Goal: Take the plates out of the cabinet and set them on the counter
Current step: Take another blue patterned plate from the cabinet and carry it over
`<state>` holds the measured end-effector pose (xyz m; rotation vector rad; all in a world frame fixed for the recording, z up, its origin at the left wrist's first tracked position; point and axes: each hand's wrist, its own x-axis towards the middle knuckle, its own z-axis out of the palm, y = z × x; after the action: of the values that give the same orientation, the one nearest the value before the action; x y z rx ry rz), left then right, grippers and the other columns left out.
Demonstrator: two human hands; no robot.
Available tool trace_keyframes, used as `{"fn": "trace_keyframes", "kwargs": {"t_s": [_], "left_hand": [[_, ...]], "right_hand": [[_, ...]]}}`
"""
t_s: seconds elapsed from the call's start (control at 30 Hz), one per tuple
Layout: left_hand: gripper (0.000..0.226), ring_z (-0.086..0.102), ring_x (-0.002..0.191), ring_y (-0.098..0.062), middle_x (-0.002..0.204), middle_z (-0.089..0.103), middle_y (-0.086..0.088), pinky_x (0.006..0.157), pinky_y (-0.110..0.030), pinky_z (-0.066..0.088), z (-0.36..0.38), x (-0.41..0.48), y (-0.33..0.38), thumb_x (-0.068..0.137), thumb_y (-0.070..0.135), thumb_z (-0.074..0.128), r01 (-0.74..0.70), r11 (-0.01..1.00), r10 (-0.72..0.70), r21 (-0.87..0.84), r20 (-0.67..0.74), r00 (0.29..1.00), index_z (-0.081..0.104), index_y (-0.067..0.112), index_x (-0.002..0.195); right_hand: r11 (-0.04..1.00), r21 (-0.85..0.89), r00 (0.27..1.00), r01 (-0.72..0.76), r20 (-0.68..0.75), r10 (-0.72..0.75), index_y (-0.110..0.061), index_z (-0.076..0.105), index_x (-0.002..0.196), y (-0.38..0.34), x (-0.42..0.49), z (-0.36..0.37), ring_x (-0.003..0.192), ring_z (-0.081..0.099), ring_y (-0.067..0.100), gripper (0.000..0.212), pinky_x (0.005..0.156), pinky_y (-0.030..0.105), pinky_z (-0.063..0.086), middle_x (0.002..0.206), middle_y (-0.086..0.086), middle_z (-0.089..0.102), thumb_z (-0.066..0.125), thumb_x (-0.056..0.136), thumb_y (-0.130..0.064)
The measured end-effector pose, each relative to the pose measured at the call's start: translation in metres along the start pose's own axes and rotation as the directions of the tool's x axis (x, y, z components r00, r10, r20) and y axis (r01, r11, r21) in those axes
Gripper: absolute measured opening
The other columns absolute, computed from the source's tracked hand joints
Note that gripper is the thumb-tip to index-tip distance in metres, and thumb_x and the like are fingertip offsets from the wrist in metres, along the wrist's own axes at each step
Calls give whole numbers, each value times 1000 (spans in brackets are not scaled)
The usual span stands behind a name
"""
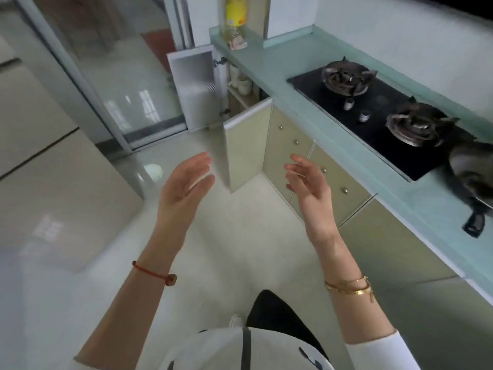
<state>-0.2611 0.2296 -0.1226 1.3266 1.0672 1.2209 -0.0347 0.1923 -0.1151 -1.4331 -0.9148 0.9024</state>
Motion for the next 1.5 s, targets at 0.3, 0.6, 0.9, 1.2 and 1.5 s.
{"fn": "trace_keyframes", "kwargs": {"t_s": [0.3,0.6,0.9,1.2,1.5], "left_hand": [[40,61,126,-19,134,65,-4,104,-29,48,-96,106,-19,94,13,66,-8,1000,4,-18,-196,981,60,16,133],[41,63,123,-19,131,66,-6,103,-28,51,-162,286,-28,94,12,65,-5,1000,12,27,-269,963,59,16,134],[41,65,119,-16,128,69,0,102,-29,50,-200,450,-47,94,11,66,69,998,-63,15,-238,969,60,18,133],[38,64,121,-22,129,68,-9,107,-35,49,-237,659,-94,93,6,66,88,996,-90,26,68,994,62,15,129],[37,63,119,-1,125,70,8,93,-15,49,-248,828,-140,91,21,70,143,984,-176,105,493,852,65,28,127]], "right_hand": [[1000,-20,982,22,187,-18,-15,60,126,4,122,132,104,60,15,31,104,51,46,116,8,66,56,96,-9],[998,-18,957,55,285,-48,-19,62,124,-19,301,266,103,62,11,33,104,50,47,110,-3,67,58,91,-18],[998,-57,976,20,219,-7,-22,62,124,-17,430,352,112,62,15,32,105,50,46,112,-3,68,58,93,-16],[998,-32,988,-62,-146,57,-23,62,122,12,542,415,111,63,19,29,104,44,49,114,2,68,58,95,-17],[985,79,835,-153,-523,172,-18,61,119,34,600,472,109,61,27,25,102,45,50,116,15,65,57,95,-12]]}}
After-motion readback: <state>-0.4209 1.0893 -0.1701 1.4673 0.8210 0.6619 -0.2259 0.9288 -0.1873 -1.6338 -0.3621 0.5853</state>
